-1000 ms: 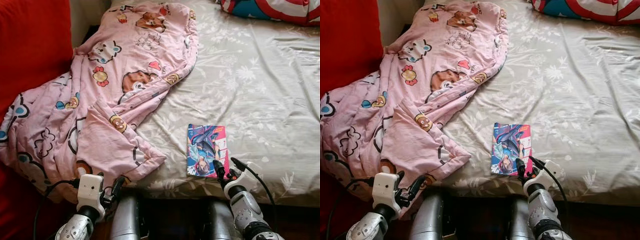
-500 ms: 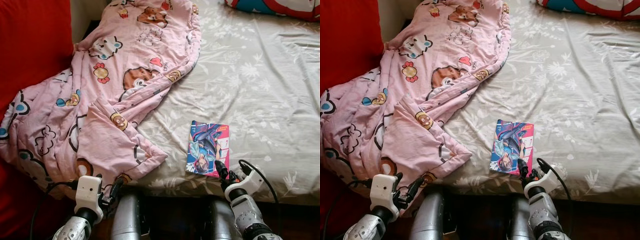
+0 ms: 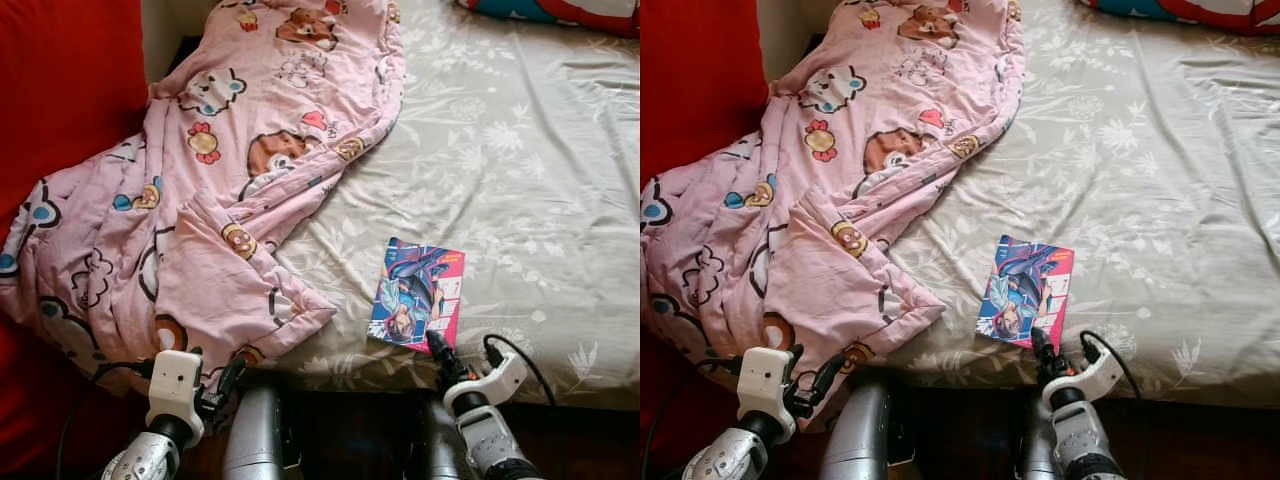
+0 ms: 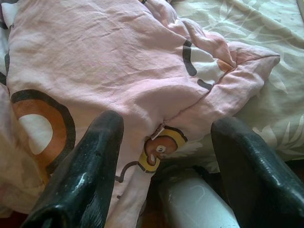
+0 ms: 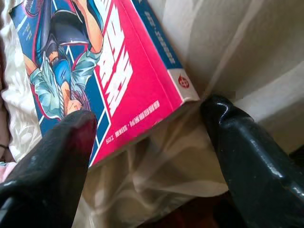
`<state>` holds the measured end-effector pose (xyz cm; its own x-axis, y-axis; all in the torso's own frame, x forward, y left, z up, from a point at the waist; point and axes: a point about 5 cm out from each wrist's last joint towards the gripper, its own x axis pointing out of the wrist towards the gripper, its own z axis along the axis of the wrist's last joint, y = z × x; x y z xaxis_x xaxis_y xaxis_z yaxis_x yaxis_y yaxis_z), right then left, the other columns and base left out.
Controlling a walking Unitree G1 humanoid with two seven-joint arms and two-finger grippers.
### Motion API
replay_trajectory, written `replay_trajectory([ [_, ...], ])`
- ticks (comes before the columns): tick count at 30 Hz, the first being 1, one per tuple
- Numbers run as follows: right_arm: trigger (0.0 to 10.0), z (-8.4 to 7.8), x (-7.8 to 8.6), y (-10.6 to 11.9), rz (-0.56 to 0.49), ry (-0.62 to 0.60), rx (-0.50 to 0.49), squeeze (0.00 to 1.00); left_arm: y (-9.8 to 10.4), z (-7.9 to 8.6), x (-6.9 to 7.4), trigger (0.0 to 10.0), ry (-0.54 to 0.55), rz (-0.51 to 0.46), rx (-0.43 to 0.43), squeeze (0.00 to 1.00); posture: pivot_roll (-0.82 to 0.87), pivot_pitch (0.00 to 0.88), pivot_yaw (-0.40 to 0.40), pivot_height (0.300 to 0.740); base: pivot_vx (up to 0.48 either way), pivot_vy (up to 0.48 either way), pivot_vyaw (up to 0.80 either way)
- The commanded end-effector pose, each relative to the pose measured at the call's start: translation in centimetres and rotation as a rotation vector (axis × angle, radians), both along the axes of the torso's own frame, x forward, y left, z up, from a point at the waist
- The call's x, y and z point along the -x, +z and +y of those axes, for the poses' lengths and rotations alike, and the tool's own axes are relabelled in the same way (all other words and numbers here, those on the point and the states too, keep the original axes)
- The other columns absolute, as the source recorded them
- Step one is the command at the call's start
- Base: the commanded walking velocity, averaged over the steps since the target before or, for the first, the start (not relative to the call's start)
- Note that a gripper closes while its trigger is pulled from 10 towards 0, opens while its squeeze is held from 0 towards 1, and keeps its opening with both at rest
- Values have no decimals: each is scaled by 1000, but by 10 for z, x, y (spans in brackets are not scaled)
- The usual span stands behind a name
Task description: Clean up the room
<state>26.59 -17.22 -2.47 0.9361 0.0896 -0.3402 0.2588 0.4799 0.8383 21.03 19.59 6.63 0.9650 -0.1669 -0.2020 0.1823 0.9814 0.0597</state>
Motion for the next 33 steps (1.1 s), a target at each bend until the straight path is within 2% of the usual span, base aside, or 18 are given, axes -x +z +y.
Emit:
replay_trajectory([
  [1,10000,12,16,-14,74,26,-46,0,-4,8,6,10000,11,38,-22,0,134,289,113,610,0,0,0],
  [8,10000,12,6,-6,22,18,-44,0,-4,8,4,10000,11,38,-27,0,131,284,112,610,0,0,0],
  [11,10000,5,6,-6,21,-31,-34,0,-5,7,3,10000,10,37,-26,0,124,279,108,610,0,0,0],
  [18,10000,-8,27,-16,3,-127,18,0,-6,8,-3,10000,16,32,-24,0,101,258,97,610,0,0,0],
  [19,10000,-10,39,-21,-2,-153,46,0,-7,8,-4,10000,18,33,-24,0,90,253,94,610,0,0,0],
  [20,10000,-10,39,-21,-2,-153,46,0,-7,8,-4,10000,18,33,-24,0,90,253,94,610,0,0,0],
  [21,10000,-12,50,-26,-2,-173,62,0,-8,8,-5,10000,18,33,-24,0,84,251,94,610,0,0,0],
  [25,10000,-13,76,-32,-26,-192,85,0,-10,6,-9,10000,16,30,-21,0,68,240,91,610,0,0,0],
  [27,10000,-13,83,-29,-57,-197,104,0,-10,5,-11,10000,15,26,-16,0,61,232,89,610,0,0,0],
  [30,10000,-15,85,-18,-115,-212,122,0,-11,3,-14,10000,10,22,-11,0,49,221,85,610,0,0,0],
  [33,10000,-19,76,-3,-183,-212,151,0,-12,3,-17,10000,10,19,-10,0,45,216,85,610,0,0,0],
])
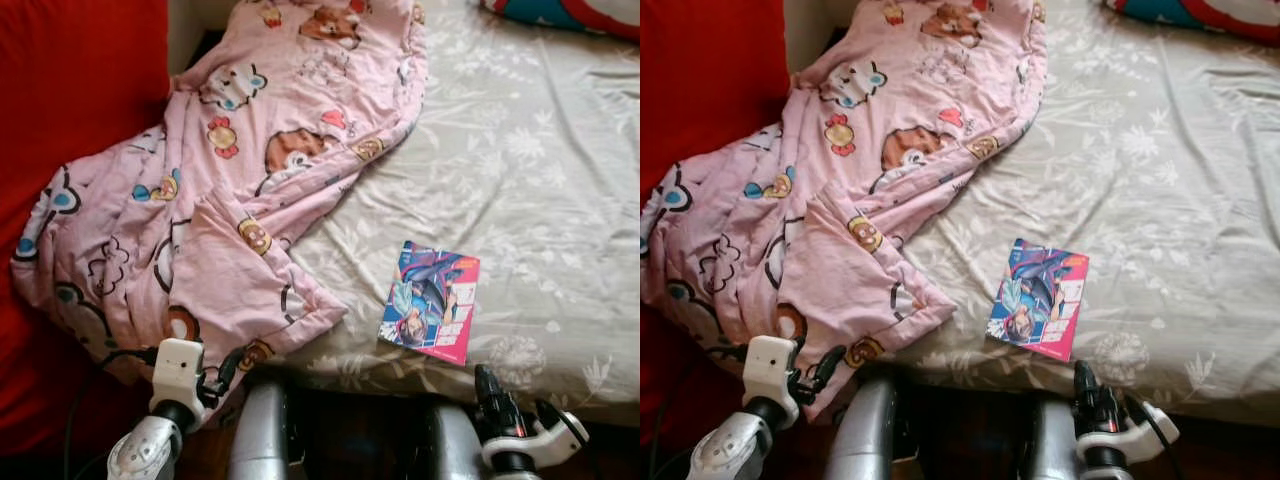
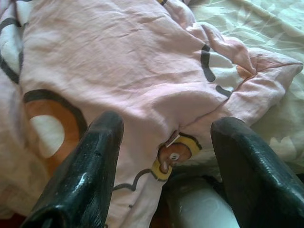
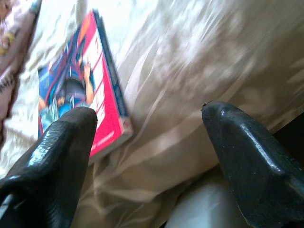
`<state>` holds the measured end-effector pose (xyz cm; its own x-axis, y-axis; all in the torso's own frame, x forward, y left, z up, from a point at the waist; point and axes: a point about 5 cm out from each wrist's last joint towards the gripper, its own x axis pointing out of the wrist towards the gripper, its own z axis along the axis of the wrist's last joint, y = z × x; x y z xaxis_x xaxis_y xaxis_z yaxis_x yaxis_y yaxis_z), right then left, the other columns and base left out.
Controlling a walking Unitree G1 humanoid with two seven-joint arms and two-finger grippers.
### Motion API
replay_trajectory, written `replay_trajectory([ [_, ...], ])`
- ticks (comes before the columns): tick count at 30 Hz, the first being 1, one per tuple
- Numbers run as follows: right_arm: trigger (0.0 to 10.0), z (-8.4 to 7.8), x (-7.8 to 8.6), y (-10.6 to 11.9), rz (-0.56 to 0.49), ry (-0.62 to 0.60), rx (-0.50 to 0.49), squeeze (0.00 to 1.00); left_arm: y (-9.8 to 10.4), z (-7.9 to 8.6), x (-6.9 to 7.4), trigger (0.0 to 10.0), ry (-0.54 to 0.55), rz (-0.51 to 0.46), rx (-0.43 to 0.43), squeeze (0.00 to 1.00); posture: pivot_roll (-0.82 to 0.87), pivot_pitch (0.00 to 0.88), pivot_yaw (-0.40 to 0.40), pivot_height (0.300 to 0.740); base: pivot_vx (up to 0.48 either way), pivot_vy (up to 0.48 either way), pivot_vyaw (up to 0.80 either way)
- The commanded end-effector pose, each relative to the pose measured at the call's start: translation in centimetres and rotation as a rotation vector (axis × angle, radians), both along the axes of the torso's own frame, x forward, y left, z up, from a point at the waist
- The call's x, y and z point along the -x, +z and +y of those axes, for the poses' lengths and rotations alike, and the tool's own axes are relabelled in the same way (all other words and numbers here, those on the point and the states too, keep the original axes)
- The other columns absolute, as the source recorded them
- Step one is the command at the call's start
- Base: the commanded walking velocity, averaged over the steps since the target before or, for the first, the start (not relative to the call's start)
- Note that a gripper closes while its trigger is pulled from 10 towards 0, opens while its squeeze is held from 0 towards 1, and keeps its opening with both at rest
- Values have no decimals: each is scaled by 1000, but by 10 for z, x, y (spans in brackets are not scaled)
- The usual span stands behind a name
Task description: Clean up the room
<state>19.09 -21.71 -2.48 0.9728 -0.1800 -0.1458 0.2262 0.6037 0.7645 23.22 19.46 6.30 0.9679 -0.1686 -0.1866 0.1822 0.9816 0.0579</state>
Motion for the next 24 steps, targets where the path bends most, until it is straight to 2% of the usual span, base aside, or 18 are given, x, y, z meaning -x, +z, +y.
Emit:
replay_trajectory([
  [1,10000,23,-8,4,-22,10,-63,0,-9,3,4,10000,11,33,-14,0,41,213,84,610,0,0,0],
  [6,10000,18,-41,21,-76,36,-35,0,-9,2,2,10000,10,28,-13,0,49,213,83,610,0,0,0],
  [7,10000,17,-54,30,-94,49,-24,0,-9,1,2,10000,11,24,-13,0,52,213,83,610,0,0,0],
  [10,10000,16,-79,45,-115,74,-21,0,-9,3,3,10000,17,21,-14,0,55,214,83,610,0,0,0],
  [14,10000,24,-100,52,-111,134,-27,0,-10,4,3,10000,17,20,-16,0,68,219,84,610,0,0,0],
  [19,10000,37,-117,59,-95,168,-39,0,-10,6,6,10000,22,21,-21,0,81,226,87,610,0,0,0],
  [24,10000,38,-120,57,-75,127,-63,0,-10,8,9,10000,27,23,-27,0,93,232,89,610,0,0,0],
])
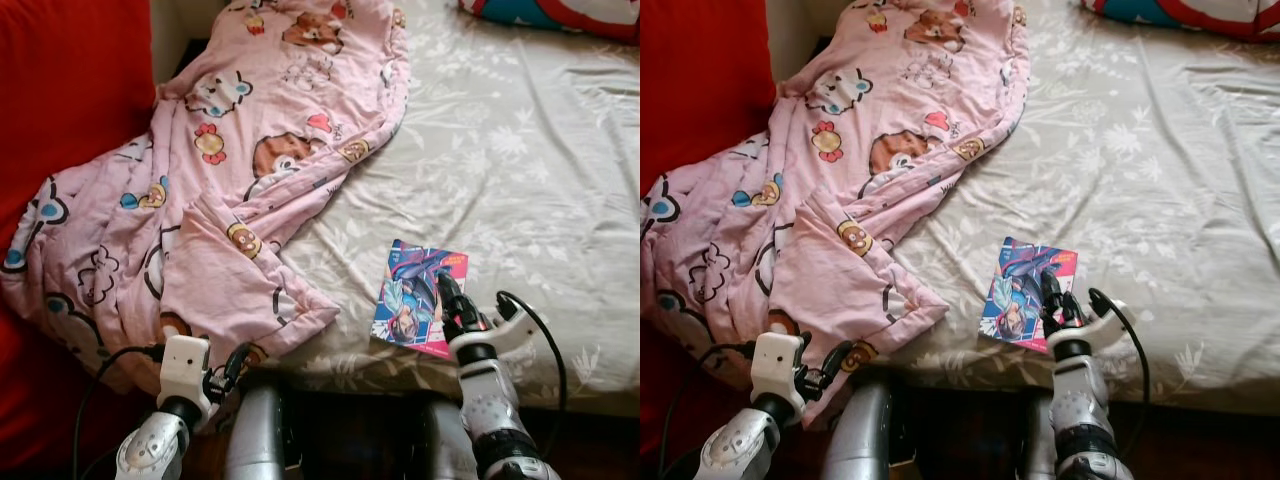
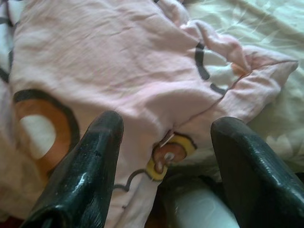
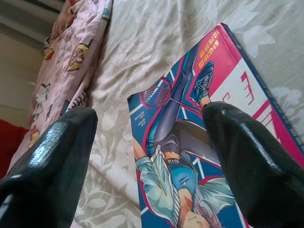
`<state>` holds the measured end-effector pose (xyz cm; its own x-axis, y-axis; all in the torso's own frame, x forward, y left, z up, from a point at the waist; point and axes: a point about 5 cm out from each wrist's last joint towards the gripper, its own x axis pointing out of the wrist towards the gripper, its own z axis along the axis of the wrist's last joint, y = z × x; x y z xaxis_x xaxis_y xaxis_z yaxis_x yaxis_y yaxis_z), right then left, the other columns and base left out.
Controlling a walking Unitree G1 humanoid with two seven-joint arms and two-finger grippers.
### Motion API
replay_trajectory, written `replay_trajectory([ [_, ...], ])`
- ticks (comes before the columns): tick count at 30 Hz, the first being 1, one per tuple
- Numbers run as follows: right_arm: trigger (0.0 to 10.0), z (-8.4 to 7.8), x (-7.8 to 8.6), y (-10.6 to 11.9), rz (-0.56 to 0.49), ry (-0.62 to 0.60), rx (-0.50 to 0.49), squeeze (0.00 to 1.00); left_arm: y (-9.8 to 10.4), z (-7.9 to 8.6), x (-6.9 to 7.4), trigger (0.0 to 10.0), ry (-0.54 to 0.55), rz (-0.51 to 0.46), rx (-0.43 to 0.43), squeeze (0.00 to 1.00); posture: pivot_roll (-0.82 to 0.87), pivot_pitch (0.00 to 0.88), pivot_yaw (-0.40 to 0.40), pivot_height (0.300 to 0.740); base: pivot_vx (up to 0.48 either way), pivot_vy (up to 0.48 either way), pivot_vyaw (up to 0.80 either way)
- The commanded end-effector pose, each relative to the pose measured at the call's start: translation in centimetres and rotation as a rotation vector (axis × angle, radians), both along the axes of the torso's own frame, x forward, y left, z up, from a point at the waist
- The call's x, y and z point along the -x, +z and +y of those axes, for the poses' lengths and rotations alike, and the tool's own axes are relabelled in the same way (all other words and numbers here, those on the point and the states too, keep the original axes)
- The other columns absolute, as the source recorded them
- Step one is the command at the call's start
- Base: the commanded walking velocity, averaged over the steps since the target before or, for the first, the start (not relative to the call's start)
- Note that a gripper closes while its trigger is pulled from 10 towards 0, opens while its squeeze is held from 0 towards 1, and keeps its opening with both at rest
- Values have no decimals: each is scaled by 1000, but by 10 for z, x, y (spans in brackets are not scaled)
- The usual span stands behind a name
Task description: Clean up the room
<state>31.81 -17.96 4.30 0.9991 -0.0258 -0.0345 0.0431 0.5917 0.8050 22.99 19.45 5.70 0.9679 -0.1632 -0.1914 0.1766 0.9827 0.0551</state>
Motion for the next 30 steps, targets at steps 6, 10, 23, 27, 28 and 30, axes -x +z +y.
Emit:
replay_trajectory([
  [6,10000,-6,19,-27,111,-48,-49,0,-5,11,11,10000,26,25,-34,0,97,234,87,610,0,0,0],
  [10,10000,-14,26,-36,155,-84,-65,0,-5,12,13,10000,26,30,-36,0,96,238,90,610,0,0,0],
  [23,10000,-17,28,-40,205,-71,-51,0,-4,15,19,10000,25,41,-49,0,115,253,95,610,0,0,0],
  [27,10000,-11,27,-42,209,-37,-74,0,-3,15,22,10000,22,44,-52,0,125,261,100,610,0,0,0],
  [28,10000,-10,27,-42,210,-28,-76,0,-3,16,22,10000,21,45,-54,0,125,261,100,610,0,0,0],
  [30,10000,-8,27,-43,214,-23,-79,0,-3,16,23,10000,18,46,-57,0,127,265,102,610,0,0,0],
])
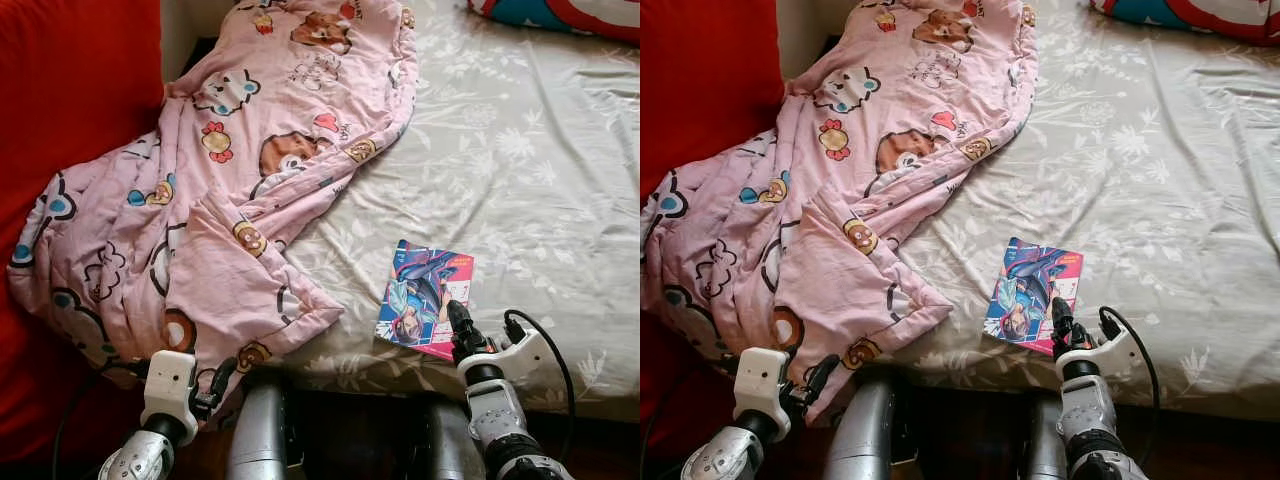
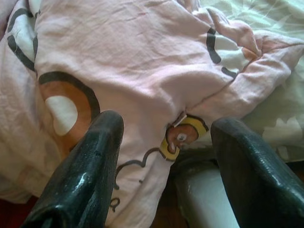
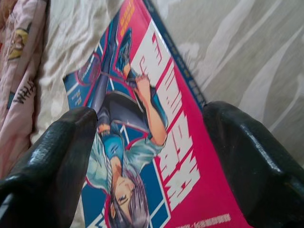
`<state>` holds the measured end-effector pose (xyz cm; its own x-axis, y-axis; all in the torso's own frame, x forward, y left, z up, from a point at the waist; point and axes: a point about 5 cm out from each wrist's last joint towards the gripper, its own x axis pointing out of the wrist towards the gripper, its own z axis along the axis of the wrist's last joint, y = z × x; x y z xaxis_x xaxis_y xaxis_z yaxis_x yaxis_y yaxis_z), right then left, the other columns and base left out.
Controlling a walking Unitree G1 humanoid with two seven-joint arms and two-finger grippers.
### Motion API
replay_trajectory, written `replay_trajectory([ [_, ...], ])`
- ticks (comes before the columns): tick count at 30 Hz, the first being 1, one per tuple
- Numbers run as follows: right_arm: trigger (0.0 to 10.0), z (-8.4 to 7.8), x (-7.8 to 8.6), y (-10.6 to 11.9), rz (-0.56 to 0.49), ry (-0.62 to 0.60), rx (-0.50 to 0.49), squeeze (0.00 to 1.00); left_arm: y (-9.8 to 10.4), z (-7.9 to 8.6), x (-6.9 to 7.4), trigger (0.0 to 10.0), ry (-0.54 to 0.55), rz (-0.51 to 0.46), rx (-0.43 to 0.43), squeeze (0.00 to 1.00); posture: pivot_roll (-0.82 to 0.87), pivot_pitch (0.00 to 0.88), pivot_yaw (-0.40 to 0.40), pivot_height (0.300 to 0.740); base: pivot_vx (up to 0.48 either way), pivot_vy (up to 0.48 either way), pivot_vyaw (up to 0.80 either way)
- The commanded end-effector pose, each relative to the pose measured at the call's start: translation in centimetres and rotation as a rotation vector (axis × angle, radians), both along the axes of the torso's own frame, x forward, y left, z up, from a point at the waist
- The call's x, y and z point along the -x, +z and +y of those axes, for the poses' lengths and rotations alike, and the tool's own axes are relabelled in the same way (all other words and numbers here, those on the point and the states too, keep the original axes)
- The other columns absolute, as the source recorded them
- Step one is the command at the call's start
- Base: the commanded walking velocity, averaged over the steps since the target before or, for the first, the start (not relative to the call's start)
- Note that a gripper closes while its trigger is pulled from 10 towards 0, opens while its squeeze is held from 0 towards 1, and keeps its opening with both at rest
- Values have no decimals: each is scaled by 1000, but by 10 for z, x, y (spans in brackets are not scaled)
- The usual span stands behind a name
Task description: Clean up the room
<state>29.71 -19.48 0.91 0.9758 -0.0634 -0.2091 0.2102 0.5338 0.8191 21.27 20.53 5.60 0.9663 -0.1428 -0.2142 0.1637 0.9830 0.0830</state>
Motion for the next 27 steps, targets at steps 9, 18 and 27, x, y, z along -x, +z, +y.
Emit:
replay_trajectory([
  [9,10000,7,13,-17,82,8,-44,0,0,7,12,10000,5,33,-36,0,144,285,107,610,0,0,0],
  [18,10000,4,22,-24,107,-28,-77,0,2,9,21,10000,4,46,-41,0,163,313,115,610,0,0,0],
  [27,10000,20,22,-26,70,21,-191,0,7,9,29,10000,-8,55,-50,0,196,341,129,610,0,0,0],
])
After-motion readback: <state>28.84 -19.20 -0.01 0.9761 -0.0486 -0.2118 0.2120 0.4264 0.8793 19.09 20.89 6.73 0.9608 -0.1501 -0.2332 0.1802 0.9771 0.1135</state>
